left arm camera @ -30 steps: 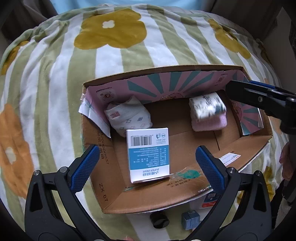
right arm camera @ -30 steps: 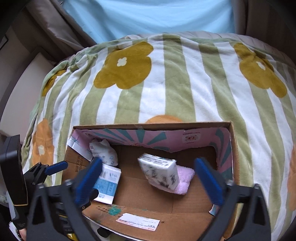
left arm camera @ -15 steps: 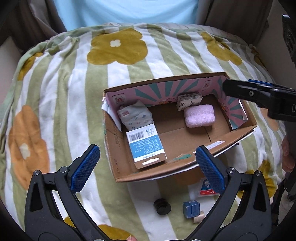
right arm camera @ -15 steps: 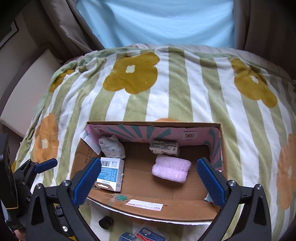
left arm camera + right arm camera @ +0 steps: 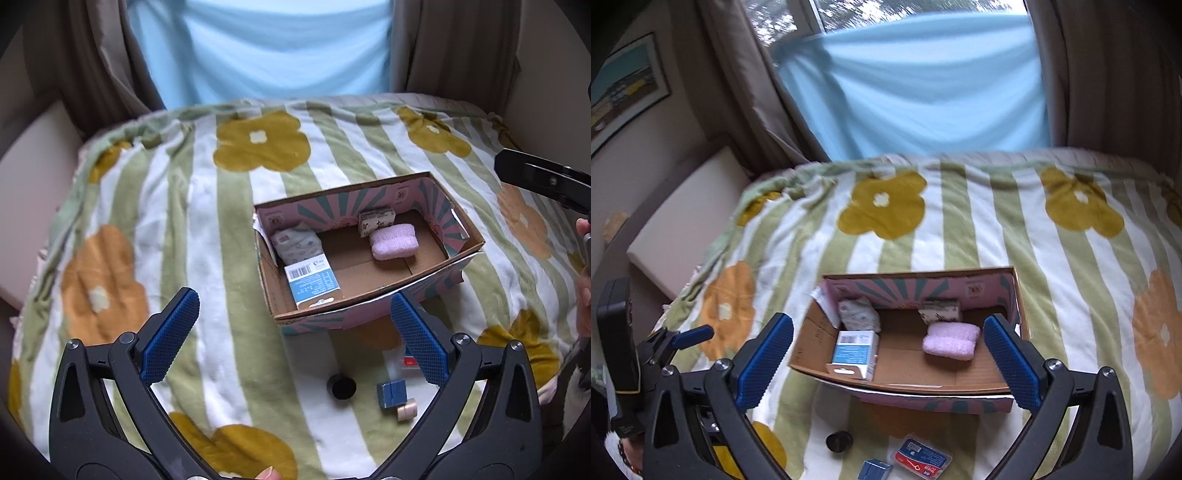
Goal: Organize objects
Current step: 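Move both grippers back toward the black cap and tape roll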
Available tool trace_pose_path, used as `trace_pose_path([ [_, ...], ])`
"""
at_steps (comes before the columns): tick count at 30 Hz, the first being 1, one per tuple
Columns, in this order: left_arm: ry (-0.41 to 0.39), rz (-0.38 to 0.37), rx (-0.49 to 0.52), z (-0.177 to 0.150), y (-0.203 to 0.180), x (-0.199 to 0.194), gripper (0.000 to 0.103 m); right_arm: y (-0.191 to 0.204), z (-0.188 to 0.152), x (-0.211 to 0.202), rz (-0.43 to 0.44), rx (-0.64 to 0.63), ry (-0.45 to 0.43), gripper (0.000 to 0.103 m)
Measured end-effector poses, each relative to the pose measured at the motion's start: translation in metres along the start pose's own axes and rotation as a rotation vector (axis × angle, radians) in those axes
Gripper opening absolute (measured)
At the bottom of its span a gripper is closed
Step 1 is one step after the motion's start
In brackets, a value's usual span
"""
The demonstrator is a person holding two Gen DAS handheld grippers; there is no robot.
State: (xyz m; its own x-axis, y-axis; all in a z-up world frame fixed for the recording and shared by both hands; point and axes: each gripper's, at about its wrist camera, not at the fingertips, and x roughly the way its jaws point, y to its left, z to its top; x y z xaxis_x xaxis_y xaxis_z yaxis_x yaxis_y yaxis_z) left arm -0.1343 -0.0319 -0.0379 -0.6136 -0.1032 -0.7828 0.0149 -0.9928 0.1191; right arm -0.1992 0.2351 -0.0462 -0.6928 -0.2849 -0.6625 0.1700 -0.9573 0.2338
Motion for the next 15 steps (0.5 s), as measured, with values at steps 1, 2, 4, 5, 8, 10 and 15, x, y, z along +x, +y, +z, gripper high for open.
trace_pose_path([
  [1, -0.015, 0.007, 0.011, -0.004, -0.002, -0.009, 0.103, 0.003, -0.005, -0.008, 0.008, -0.013, -0.009, 0.102],
  [2, -0.034, 0.012, 0.027, -0.009, -0.003, -0.018, 0.103, 0.006, -0.012, -0.018, 0.023, -0.022, -0.017, 0.102],
  [4, -0.068, 0.014, 0.032, -0.022, -0.004, -0.033, 0.103, 0.006, -0.026, -0.028, 0.059, -0.03, -0.022, 0.102],
  [5, -0.076, 0.002, 0.031, -0.029, -0.003, -0.038, 0.103, 0.006, -0.035, -0.033, 0.08, -0.034, -0.022, 0.103],
  [8, -0.079, -0.041, -0.003, -0.054, 0.0, -0.04, 0.103, 0.005, -0.067, -0.037, 0.123, -0.053, 0.002, 0.103],
  [10, -0.077, -0.061, -0.01, -0.072, 0.0, -0.035, 0.103, 0.005, -0.087, -0.035, 0.131, -0.073, 0.017, 0.103],
  [15, -0.062, -0.071, -0.027, -0.117, -0.004, -0.011, 0.103, 0.013, -0.139, -0.019, 0.089, -0.208, 0.059, 0.102],
])
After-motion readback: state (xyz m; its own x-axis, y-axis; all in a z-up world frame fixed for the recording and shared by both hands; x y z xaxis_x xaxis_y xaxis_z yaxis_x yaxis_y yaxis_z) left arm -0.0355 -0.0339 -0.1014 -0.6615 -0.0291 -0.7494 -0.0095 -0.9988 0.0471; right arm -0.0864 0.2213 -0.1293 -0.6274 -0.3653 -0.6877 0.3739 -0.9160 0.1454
